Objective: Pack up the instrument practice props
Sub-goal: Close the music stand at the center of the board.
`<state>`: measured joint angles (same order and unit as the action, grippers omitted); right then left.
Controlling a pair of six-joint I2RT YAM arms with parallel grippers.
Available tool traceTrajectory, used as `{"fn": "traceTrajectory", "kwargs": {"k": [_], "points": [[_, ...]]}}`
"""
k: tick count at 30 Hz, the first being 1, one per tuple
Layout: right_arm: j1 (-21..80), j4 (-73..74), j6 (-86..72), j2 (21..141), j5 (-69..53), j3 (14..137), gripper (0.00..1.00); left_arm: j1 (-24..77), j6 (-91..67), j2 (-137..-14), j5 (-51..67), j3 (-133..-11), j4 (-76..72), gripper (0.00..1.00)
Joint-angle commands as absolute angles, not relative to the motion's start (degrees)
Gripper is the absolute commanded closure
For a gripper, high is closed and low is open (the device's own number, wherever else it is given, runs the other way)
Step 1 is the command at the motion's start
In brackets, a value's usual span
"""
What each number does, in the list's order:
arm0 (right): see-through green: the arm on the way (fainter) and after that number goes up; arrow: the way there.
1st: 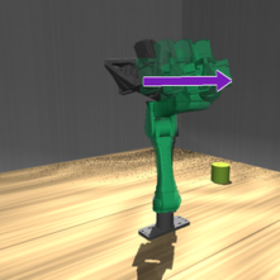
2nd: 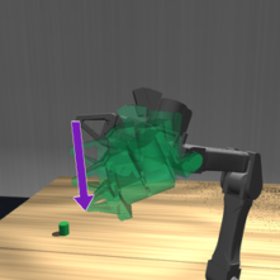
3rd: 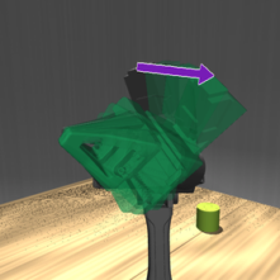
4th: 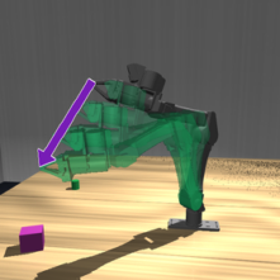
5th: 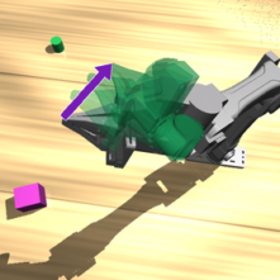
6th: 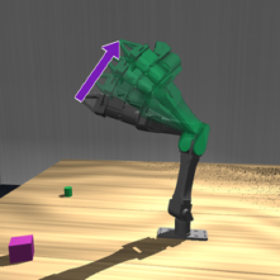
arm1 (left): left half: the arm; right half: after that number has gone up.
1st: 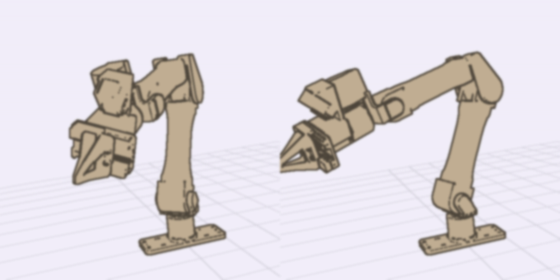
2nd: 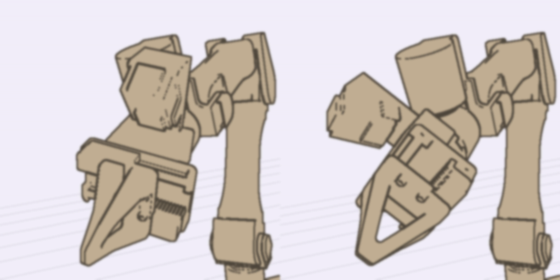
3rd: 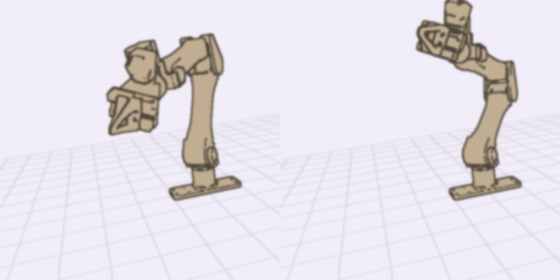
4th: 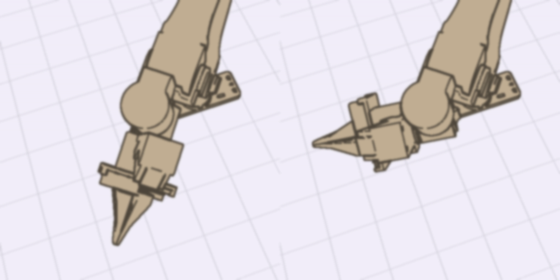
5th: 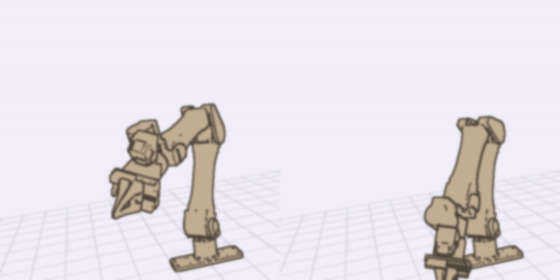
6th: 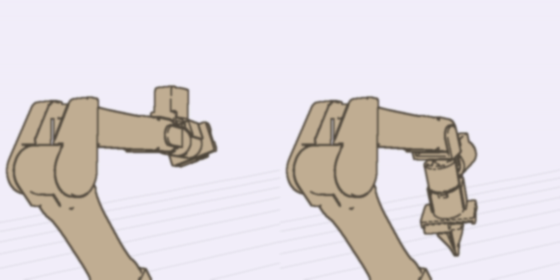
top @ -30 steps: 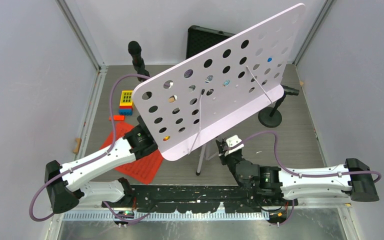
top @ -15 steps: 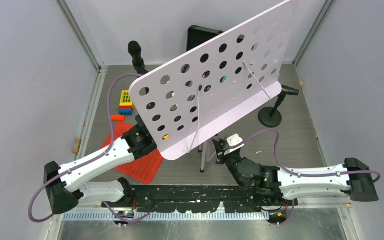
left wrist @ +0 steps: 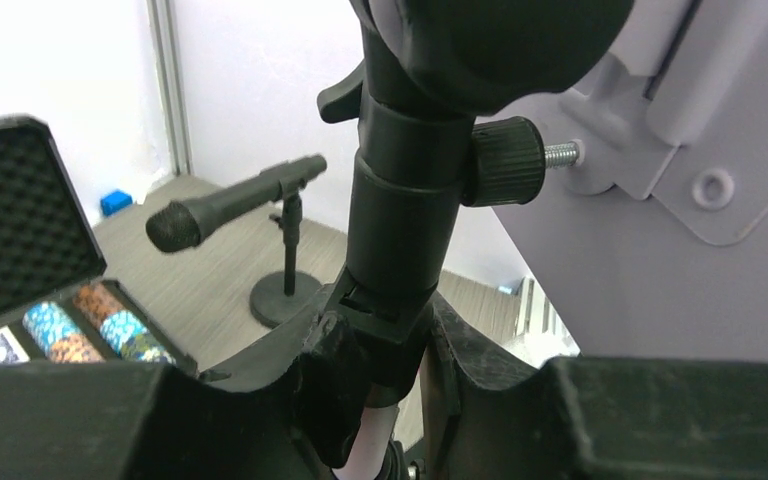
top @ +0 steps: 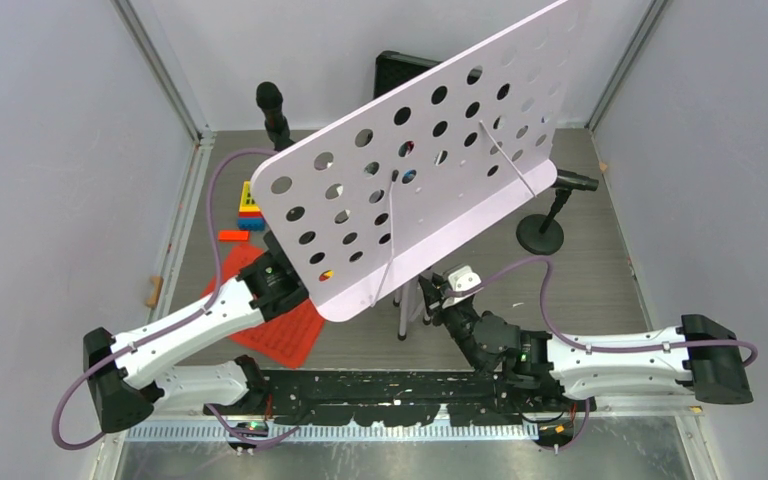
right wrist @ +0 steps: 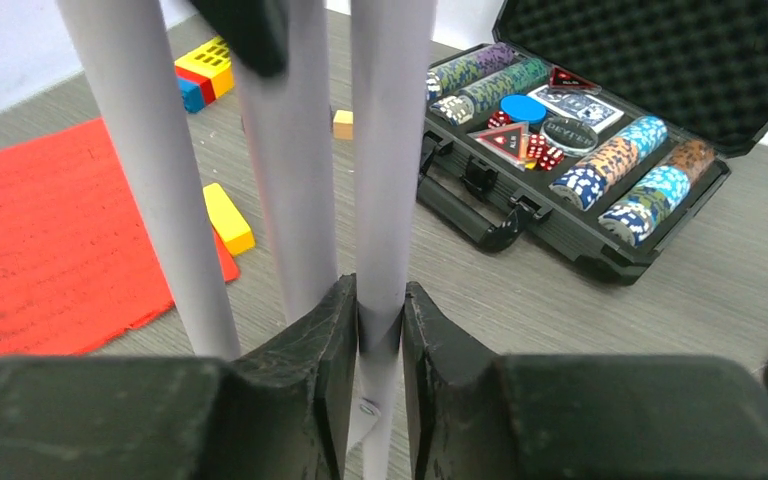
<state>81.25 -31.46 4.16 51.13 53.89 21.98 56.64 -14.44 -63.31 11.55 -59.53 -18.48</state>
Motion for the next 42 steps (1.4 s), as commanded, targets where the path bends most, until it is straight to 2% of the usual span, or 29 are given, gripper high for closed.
{"fn": "traceTrajectory", "kwargs": {"k": [1, 2, 4, 6, 10, 17, 20, 22, 26, 35, 42], "points": [[81.3, -38.81, 2.41, 48.28, 52.26, 27.51, 0.65, 56.69, -12.78, -61.13, 9.94, -58.36, -19.44, 1.0], [81.3, -36.51, 2.13, 47.58, 52.55, 27.18, 0.61, 56.69, -12.45, -61.11, 10.17, -58.15, -18.93, 1.0], [81.28, -33.44, 1.39, 46.34, 52.39, 26.15, 0.42, 56.69, -12.66, -61.0, 10.46, -57.08, -19.15, 1.0], [81.3, -29.85, 0.63, 44.85, 52.71, 25.33, 0.29, 56.69, -13.19, -60.68, 10.37, -56.1, -20.05, 1.0], [81.3, -19.81, -2.4, 39.21, 51.76, 25.04, 0.16, 56.69, -13.21, -59.92, 9.85, -55.38, -20.2, 1.0], [81.3, 6.96, -5.21, 26.68, 42.71, 29.05, 0.12, 56.69, -12.66, -58.84, 9.23, -55.62, -19.19, 1.0], [81.3, 10.67, -5.22, 22.45, 36.89, 30.11, 0.09, 56.69, -12.72, -58.72, 9.09, -55.76, -19.29, 1.0], [81.3, 9.01, -4.01, 20.69, 33.56, 29.37, 0.08, 56.69, -12.99, -58.88, 8.82, -55.95, -19.34, 1.0], [81.3, -4.47, 1.45, 21.33, 30.21, 24.76, 0.04, 56.69, -13.27, -58.97, 8.79, -56.31, -19.33, 1.0], [81.3, -30.36, 9.18, 38.93, 35.51, 23.43, 0.02, 56.69, -13.18, -59.02, 8.85, -57.13, -18.15, 1.0], [81.3, -36.97, 9.09, 44.4, 39.72, 23.1, 0.01, 56.69, -13.09, -58.96, 8.83, -57.13, -18.37, 1.0]]}}
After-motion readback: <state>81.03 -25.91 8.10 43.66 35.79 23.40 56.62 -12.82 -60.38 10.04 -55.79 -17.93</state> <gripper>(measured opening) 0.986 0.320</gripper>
